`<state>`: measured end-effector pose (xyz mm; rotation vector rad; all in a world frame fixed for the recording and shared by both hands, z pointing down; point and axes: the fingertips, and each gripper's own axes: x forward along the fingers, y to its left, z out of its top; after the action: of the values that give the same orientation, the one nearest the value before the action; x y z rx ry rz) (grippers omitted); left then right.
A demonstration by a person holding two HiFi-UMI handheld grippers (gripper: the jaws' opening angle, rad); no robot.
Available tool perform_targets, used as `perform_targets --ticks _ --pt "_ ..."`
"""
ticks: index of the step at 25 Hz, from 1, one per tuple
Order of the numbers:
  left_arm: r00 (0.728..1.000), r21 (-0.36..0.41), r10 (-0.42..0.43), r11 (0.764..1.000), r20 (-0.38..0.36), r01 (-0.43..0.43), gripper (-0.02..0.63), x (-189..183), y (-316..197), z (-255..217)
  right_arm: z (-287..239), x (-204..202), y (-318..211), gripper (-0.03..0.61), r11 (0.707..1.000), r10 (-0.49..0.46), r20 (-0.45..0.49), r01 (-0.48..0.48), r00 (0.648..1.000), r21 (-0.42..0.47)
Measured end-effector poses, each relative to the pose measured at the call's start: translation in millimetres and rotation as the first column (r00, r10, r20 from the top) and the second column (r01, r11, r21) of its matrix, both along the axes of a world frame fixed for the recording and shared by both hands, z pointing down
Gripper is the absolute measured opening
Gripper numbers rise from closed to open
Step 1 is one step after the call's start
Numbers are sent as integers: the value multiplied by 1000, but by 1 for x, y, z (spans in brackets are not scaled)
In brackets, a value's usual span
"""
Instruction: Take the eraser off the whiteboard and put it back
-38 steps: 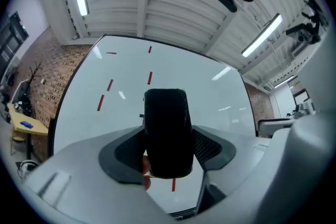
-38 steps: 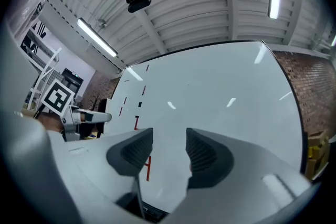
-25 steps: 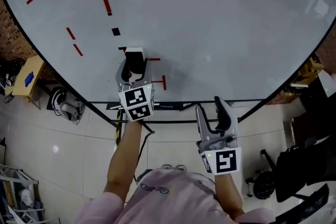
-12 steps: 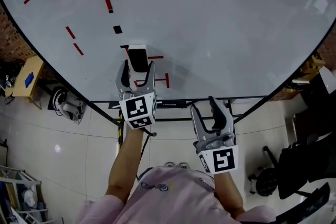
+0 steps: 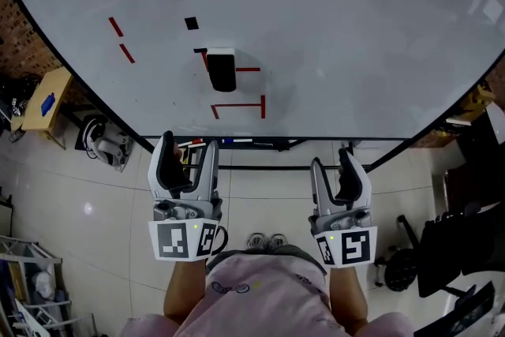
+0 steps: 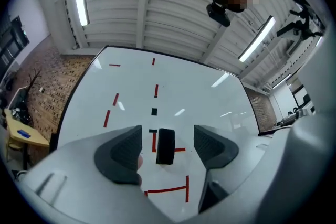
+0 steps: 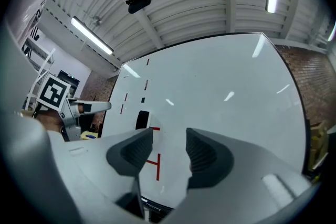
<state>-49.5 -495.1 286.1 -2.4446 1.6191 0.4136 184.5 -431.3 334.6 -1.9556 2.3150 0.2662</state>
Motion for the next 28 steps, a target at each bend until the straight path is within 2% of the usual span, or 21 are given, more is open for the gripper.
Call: perform_targets --ticks 3,5,10,15,20,28 --pt "999 39 -45 998 28 44 317 -9 20 -2 -2 11 15 192 999 34 15 -34 999 9" --pt "997 21 -70 997 31 69 280 -12 30 6 -4 17 27 192 999 44 25 -45 999 15" --pt "994 -12 -105 994 18 105 278 -12 72 11 -15 27 62 192 998 31 28 -33 999 46" --pt "989 -29 -145 989 21 145 278 6 141 12 -16 43 118 192 999 1 54 -3 999 41" --pt "988 -6 -137 990 72 138 278 26 207 9 -4 54 173 191 1000 -17 84 16 996 9" --pt "995 22 -92 996 37 91 278 18 270 -7 -19 44 250 190 999 3 72 -6 997 38"
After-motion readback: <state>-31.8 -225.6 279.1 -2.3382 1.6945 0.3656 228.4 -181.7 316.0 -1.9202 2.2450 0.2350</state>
